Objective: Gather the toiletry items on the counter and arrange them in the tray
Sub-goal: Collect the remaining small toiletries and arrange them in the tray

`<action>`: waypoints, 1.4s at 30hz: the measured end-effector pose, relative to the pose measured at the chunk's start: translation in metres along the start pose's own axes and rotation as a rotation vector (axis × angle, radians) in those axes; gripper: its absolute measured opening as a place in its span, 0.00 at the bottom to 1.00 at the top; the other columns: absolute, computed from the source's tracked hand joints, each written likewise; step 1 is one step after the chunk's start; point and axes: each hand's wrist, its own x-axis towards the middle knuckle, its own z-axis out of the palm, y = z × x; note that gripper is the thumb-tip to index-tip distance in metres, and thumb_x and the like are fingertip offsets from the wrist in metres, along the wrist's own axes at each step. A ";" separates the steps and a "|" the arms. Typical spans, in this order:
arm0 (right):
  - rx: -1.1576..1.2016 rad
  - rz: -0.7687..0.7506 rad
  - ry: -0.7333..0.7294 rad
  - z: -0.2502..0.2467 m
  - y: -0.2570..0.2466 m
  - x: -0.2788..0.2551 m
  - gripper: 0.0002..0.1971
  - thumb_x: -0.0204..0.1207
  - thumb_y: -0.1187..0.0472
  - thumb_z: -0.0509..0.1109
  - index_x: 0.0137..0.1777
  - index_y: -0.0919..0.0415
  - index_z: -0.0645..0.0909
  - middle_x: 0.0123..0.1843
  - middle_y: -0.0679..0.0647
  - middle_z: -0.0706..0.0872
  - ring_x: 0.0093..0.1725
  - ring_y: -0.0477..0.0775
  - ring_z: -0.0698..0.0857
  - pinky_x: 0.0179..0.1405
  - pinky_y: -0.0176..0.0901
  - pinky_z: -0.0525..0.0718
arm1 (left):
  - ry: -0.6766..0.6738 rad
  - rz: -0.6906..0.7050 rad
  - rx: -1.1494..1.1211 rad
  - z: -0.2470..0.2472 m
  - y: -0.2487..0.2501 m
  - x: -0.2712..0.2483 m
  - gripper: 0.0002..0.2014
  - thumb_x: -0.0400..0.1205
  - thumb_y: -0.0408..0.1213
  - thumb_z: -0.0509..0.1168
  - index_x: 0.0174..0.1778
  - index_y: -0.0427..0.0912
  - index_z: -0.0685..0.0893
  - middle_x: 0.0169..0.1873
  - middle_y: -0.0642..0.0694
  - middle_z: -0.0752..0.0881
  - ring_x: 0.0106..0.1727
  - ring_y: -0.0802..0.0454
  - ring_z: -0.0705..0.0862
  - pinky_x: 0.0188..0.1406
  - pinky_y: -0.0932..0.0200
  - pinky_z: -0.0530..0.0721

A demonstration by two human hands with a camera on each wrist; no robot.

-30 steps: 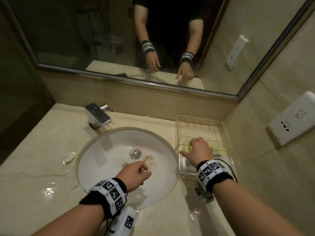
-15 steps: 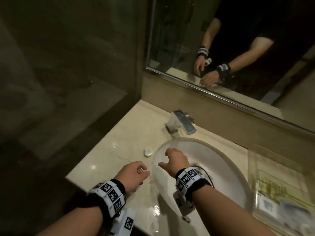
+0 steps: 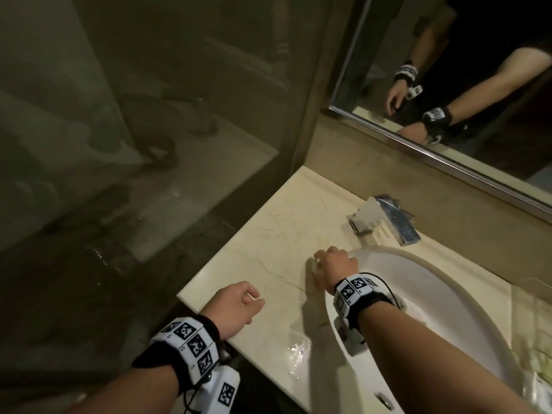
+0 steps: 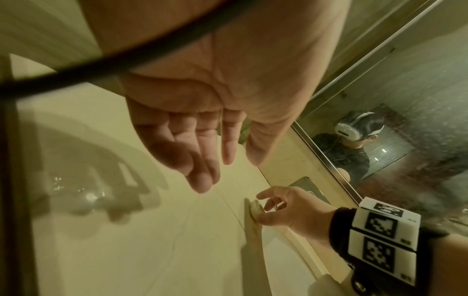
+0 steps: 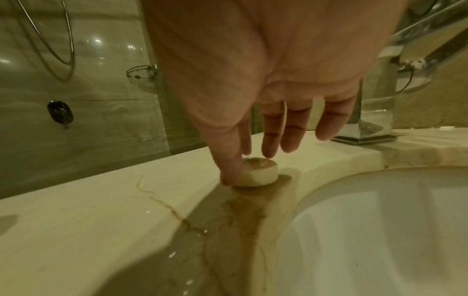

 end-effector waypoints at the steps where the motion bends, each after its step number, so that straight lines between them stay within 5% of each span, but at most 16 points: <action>1: -0.016 -0.009 0.000 -0.001 -0.001 0.001 0.17 0.82 0.53 0.59 0.69 0.49 0.76 0.66 0.55 0.78 0.66 0.61 0.75 0.64 0.57 0.72 | 0.000 0.003 0.003 0.000 0.000 0.000 0.11 0.81 0.47 0.65 0.55 0.46 0.82 0.40 0.51 0.85 0.34 0.57 0.84 0.41 0.58 0.83; 13: -0.012 -0.046 0.026 -0.006 0.001 0.002 0.13 0.75 0.54 0.61 0.57 0.55 0.79 0.57 0.53 0.83 0.60 0.59 0.77 0.62 0.57 0.71 | -0.031 0.021 0.013 0.003 0.010 0.006 0.11 0.81 0.47 0.66 0.55 0.47 0.82 0.42 0.52 0.85 0.38 0.56 0.86 0.50 0.52 0.86; 19: 0.160 -0.025 0.114 -0.010 0.025 -0.039 0.17 0.69 0.48 0.68 0.56 0.53 0.79 0.53 0.50 0.82 0.55 0.56 0.78 0.60 0.55 0.73 | -0.100 0.079 0.051 0.033 0.039 0.014 0.09 0.80 0.46 0.66 0.53 0.48 0.82 0.42 0.51 0.84 0.38 0.55 0.87 0.42 0.56 0.86; 24: 0.205 0.074 0.187 -0.014 0.081 -0.093 0.19 0.66 0.47 0.70 0.56 0.52 0.79 0.54 0.50 0.81 0.56 0.56 0.78 0.57 0.52 0.71 | -0.212 0.205 0.142 0.087 0.092 0.016 0.10 0.81 0.45 0.66 0.55 0.46 0.82 0.44 0.51 0.84 0.37 0.54 0.87 0.34 0.60 0.84; 31: 0.267 0.307 0.268 -0.011 0.199 -0.181 0.15 0.67 0.47 0.70 0.50 0.51 0.77 0.53 0.48 0.81 0.56 0.55 0.78 0.55 0.51 0.72 | -0.393 0.382 0.288 0.190 0.156 0.000 0.10 0.80 0.47 0.66 0.52 0.46 0.82 0.45 0.45 0.87 0.39 0.52 0.89 0.38 0.56 0.84; 35: 0.284 0.422 0.276 -0.004 0.253 -0.227 0.18 0.68 0.46 0.71 0.56 0.51 0.78 0.55 0.48 0.83 0.58 0.55 0.79 0.57 0.51 0.72 | -0.483 0.440 0.345 0.247 0.180 -0.015 0.10 0.80 0.48 0.66 0.52 0.48 0.81 0.42 0.47 0.86 0.37 0.53 0.88 0.38 0.57 0.83; 42: 0.315 0.513 0.303 0.014 0.322 -0.280 0.17 0.67 0.46 0.70 0.54 0.51 0.78 0.50 0.47 0.81 0.53 0.53 0.78 0.56 0.50 0.73 | -0.540 0.496 0.400 0.320 0.204 -0.038 0.08 0.81 0.45 0.66 0.53 0.46 0.80 0.40 0.46 0.84 0.34 0.55 0.86 0.38 0.58 0.81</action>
